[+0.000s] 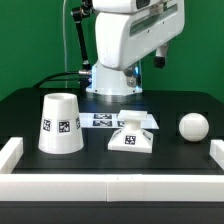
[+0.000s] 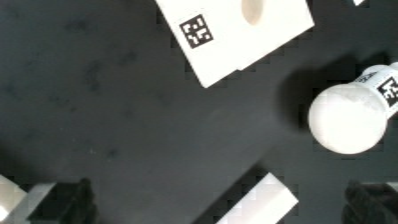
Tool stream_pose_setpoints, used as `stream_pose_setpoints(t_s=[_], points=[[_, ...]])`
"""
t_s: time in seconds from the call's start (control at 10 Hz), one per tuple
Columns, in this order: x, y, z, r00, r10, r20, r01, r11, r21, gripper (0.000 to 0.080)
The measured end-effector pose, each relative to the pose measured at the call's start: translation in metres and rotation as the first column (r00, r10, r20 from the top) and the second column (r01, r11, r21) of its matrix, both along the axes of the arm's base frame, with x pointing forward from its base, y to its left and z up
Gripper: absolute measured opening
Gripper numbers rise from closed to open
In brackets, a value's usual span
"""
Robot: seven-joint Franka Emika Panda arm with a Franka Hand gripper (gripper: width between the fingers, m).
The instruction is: Assemble lamp
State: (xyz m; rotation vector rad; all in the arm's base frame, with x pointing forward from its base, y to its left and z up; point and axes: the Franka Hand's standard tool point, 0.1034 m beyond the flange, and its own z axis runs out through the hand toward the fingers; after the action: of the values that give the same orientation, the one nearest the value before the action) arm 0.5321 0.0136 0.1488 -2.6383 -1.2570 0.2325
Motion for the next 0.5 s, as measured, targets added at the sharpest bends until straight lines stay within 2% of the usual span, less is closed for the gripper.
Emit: stream_pose_setpoints(t_s=[0.5], points=[[-0.0011, -0.0009, -0.0009, 1.000, 0.000, -0.014, 0.000, 1.000, 0.002, 0.0700]])
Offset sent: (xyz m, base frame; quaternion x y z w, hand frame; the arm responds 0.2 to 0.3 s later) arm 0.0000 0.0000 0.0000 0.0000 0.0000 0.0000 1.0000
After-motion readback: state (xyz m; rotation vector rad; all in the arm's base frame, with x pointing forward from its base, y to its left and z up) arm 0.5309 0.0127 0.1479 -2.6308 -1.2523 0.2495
